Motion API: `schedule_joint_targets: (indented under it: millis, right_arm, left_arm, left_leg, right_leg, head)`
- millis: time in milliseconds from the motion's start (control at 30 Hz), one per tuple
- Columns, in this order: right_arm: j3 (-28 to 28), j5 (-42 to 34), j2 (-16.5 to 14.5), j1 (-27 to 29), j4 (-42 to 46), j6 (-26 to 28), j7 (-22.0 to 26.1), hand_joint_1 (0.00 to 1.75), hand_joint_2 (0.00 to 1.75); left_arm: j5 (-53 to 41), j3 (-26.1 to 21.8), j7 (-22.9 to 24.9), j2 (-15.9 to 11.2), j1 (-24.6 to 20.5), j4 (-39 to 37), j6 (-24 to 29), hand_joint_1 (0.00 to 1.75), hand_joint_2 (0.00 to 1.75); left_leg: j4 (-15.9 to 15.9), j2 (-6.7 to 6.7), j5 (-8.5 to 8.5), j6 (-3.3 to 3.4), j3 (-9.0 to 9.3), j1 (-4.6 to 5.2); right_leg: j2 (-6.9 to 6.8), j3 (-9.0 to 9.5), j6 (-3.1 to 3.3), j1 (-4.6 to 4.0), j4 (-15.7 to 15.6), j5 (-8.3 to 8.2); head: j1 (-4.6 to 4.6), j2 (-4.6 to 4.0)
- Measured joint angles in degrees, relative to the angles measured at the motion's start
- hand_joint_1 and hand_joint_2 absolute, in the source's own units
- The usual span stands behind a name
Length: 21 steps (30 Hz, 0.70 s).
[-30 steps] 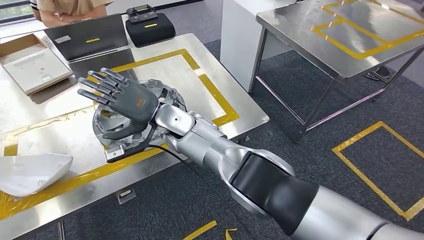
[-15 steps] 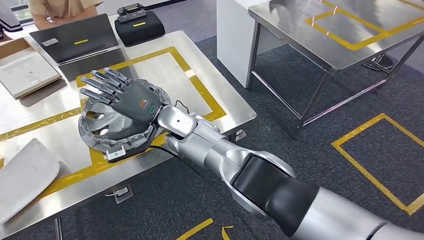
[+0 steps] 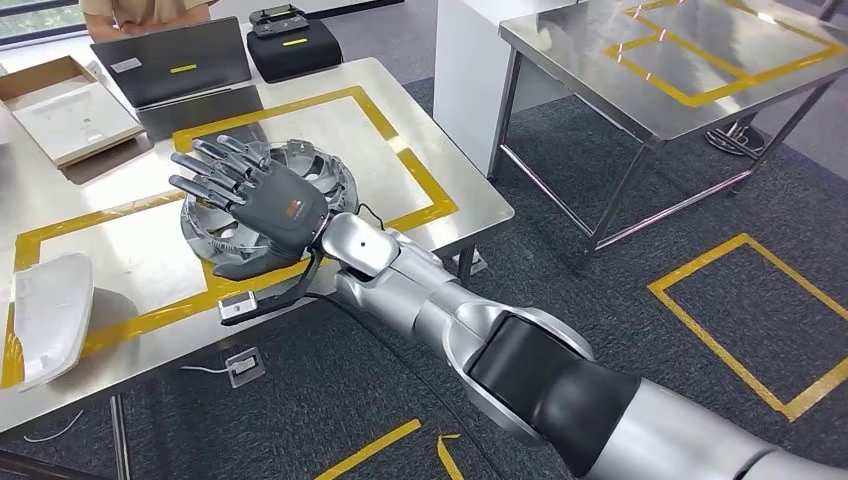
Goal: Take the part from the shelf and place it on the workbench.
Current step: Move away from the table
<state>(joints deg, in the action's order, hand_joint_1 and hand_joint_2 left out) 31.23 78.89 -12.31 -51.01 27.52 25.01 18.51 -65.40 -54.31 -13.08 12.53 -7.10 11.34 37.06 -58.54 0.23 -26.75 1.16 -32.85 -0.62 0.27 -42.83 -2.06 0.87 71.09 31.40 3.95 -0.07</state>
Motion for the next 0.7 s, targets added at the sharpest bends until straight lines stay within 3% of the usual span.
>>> schedule_joint_targets:
  millis: [33, 67, 100, 133, 200, 267, 333, 367, 433, 500, 533, 567, 633, 700]
  right_arm:
    - [-0.1, -0.1, 0.2, 0.4, 0.1, 0.1, 0.1, 0.0, 0.0]
    - [-0.2, -0.2, 0.4, 0.7, 0.3, 0.2, 0.2, 0.0, 0.0]
    - [-0.3, -0.2, 0.5, 1.1, 0.6, 0.2, 0.3, 0.0, 0.0]
    - [-0.3, -0.2, 0.6, 1.4, 0.9, 0.3, 0.5, 0.0, 0.0]
    - [-0.4, -0.2, 0.7, 1.6, 1.6, 0.4, 0.7, 0.0, 0.0]
    - [-0.4, -0.2, 0.7, 1.8, 2.1, 0.5, 0.9, 0.0, 0.0]
    - [-0.5, -0.1, 0.8, 2.0, 2.3, 0.5, 1.0, 0.0, 0.0]
    - [-0.5, -0.1, 0.9, 2.1, 2.4, 0.5, 1.0, 0.0, 0.0]
    - [-0.5, 0.0, 0.9, 2.2, 2.6, 0.5, 1.0, 0.0, 0.0]
    - [-0.5, 0.0, 0.9, 2.4, 2.7, 0.5, 1.0, 0.0, 0.0]
    - [-0.5, 0.0, 0.9, 2.6, 2.7, 0.5, 0.9, 0.0, 0.0]
    - [-0.5, 0.0, 1.0, 2.9, 2.7, 0.5, 0.9, 0.0, 0.0]
    - [-0.5, -0.1, 1.1, 3.2, 2.8, 0.5, 0.8, 0.0, 0.0]
    - [-0.6, -0.2, 1.3, 3.4, 3.1, 0.5, 0.7, 0.0, 0.0]
  left_arm:
    - [-0.1, 0.0, 0.0, 0.0, 0.0, 0.0, 0.0, 0.0, 0.0]
    - [-0.3, 0.0, -0.1, 0.0, 0.0, 0.0, 0.0, 0.0, 0.0]
    - [-0.4, 0.0, -0.2, 0.0, 0.0, 0.0, 0.0, 0.0, 0.0]
    - [-0.5, 0.0, -0.3, 0.0, 0.0, 0.0, 0.0, 0.0, 0.0]
    - [-0.6, 0.0, -0.5, 0.0, -0.1, 0.0, 0.0, 0.0, 0.0]
    - [-0.6, 0.0, -0.7, 0.1, -0.2, 0.0, 0.0, 0.0, 0.0]
    - [-0.6, 0.0, -0.9, 0.1, -0.2, 0.0, 0.0, 0.0, 0.0]
    - [-0.6, 0.0, -0.9, 0.1, -0.1, 0.0, 0.0, 0.0, 0.0]
    - [-0.6, 0.0, -0.9, 0.1, 0.1, 0.0, 0.0, 0.0, 0.0]
    - [-0.5, 0.0, -0.9, 0.1, 0.1, 0.0, 0.0, 0.0, 0.0]
    - [-0.5, 0.0, -1.0, 0.1, 0.1, 0.0, -0.1, 0.0, 0.0]
    - [-0.5, 0.0, -0.9, 0.1, 0.2, 0.0, -0.1, 0.0, 0.0]
    - [-0.6, 0.0, -0.9, 0.0, 0.3, 0.0, -0.2, 0.0, 0.0]
    - [-0.9, 0.0, -0.7, 0.1, 0.3, 0.0, -0.4, 0.0, 0.0]
  left_leg:
    - [-0.1, 0.02, 0.6, 0.04, -0.84, 0.05]
    - [-0.2, 0.04, 1.15, 0.03, -1.67, 0.09]
    - [-0.4, 0.04, 1.66, -0.04, -2.45, 0.12]
    - [-0.5, 0.04, 2.12, -0.16, -3.16, 0.15]
    - [-0.8, 0.07, 2.98, -0.6, -4.22, 0.25]
    - [-0.7, 0.1, 3.84, -1.28, -4.56, 0.24]
    - [-0.4, 0.07, 4.56, -2.02, -4.6, 0.13]
    - [-0.7, 0.02, 4.08, -2.34, -4.91, 0.1]
    - [-4.1, -0.09, 0.15, -2.89, -6.38, 0.02]
    - [-11.0, -0.14, -5.07, -3.38, -8.36, -0.08]
    - [-14.2, -0.13, -6.25, -3.59, -8.84, -0.14]
    - [-15.9, -0.13, -6.04, -3.74, -8.58, -0.21]
    - [-13.7, -0.12, -3.13, -3.97, -5.24, -0.43]
    - [-6.3, -0.23, -2.65, -3.92, 0.18, -0.47]
  right_leg:
    - [0.0, -0.37, -0.09, 0.0, 2.9, 0.97]
    - [0.0, 0.11, -0.09, -0.01, 4.2, 0.63]
    - [0.0, 1.6, 0.02, -0.02, 3.3, -0.62]
    - [-0.01, 4.1, 0.25, -0.06, 0.4, -2.05]
    - [-0.03, 9.73, 0.96, -0.38, -7.6, -2.54]
    - [0.01, 12.29, 1.67, -0.82, -12.1, -1.71]
    - [-0.02, 12.05, 2.39, -0.86, -12.7, -2.48]
    - [-0.1, 11.72, 2.82, -0.73, -12.8, -3.07]
    - [-0.24, 10.6, 3.56, -0.37, -13.2, -4.5]
    - [-0.26, 8.99, 3.78, -0.34, -13.2, -5.8]
    - [-0.27, 8.14, 3.72, -0.33, -13.2, -6.44]
    - [-0.29, 7.26, 3.6, -0.3, -13.1, -7.09]
    - [-0.32, 5.46, 3.18, -0.15, -12.8, -8.32]
    - [-0.3, 3.96, 2.48, -0.03, -12.3, -9.35]
  head:
    - [0.03, 0.0]
    - [0.06, 0.0]
    - [0.08, 0.0]
    - [0.12, 0.0]
    - [0.11, 0.0]
    - [0.25, 0.0]
    - [0.42, 0.0]
    - [0.41, 0.0]
    - [0.28, 0.0]
    - [0.15, 0.0]
    - [0.15, 0.0]
    - [0.15, 0.0]
    - [0.16, 0.0]
    - [0.19, 0.0]
